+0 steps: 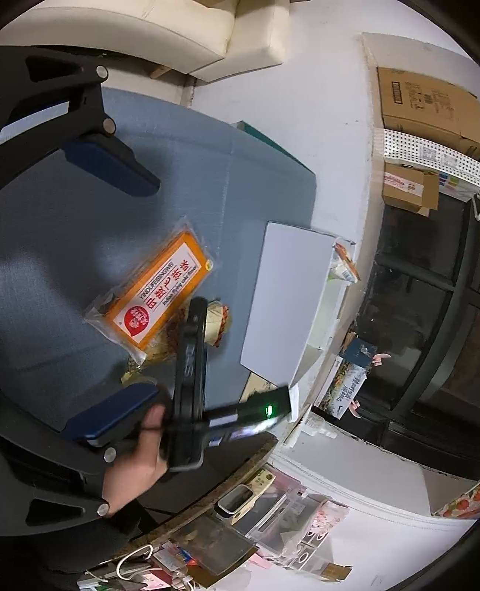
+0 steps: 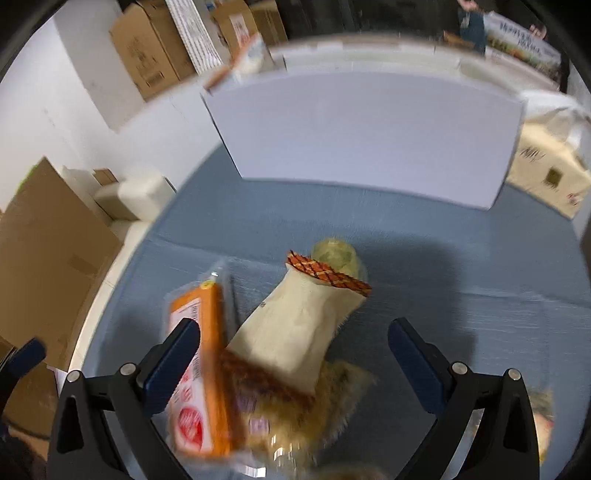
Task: Organize snacks
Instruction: 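Grasp the cream bread bag with the right tool while the left tool grasps the orange-red printed bag, then carry both bags into the white box and open both tools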
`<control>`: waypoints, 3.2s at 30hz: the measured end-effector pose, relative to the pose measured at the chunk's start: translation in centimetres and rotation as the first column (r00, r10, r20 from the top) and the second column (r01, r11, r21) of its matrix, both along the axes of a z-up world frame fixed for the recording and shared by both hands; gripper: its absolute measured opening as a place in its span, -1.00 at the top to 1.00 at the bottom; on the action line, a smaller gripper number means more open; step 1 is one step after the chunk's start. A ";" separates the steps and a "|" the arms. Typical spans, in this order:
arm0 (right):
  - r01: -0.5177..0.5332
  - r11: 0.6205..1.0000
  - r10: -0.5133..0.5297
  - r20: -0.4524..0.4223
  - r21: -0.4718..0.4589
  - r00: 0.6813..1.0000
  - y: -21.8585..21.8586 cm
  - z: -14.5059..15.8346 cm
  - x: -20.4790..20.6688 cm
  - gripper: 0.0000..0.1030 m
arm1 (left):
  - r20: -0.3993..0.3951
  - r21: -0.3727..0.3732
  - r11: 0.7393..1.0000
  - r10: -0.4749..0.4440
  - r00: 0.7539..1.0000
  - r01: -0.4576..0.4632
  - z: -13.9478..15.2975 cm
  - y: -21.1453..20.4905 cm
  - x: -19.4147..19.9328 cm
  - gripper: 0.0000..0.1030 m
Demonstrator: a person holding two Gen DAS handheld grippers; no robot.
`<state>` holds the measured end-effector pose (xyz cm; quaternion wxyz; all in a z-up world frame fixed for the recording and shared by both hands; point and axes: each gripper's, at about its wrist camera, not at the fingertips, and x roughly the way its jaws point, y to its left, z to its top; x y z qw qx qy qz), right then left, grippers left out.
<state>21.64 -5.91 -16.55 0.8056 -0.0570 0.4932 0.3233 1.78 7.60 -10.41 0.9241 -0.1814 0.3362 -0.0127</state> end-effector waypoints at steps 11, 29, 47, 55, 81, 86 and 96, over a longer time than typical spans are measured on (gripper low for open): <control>-0.060 0.992 0.049 0.100 0.112 0.994 -3.0 3.2 -1.9 0.67 | -0.057 -0.043 0.999 -0.014 0.998 0.012 -1.9 -0.7 2.2 -1.00; -0.040 0.967 -0.011 0.200 0.251 0.980 -11.7 7.8 -6.9 0.66 | -0.247 0.146 0.986 0.116 0.962 -0.082 -7.3 -3.3 11.0 -0.64; -0.057 0.968 0.009 0.196 0.243 0.981 -10.8 6.9 -7.6 0.67 | -0.046 0.047 0.998 0.038 0.998 -0.036 -2.2 0.5 5.6 0.75; -0.062 0.968 0.012 0.199 0.245 0.980 -10.8 7.0 -7.6 0.66 | -0.182 0.117 0.992 0.067 0.981 -0.046 -4.2 2.4 6.4 -0.11; -0.072 0.964 0.006 0.252 0.256 0.968 -9.8 9.9 -6.0 0.66 | 0.088 0.186 0.982 -0.022 0.996 0.005 6.4 0.8 7.2 0.76; -0.039 0.966 -0.039 0.295 0.254 0.955 -8.6 13.5 -0.6 0.66 | 0.164 0.225 0.974 -0.063 0.984 0.025 10.8 0.4 13.1 0.76; 0.083 0.980 -0.134 0.294 0.182 0.946 -5.5 17.3 14.4 0.65 | 0.173 0.302 0.952 -0.105 0.979 0.049 14.1 -1.4 29.3 0.73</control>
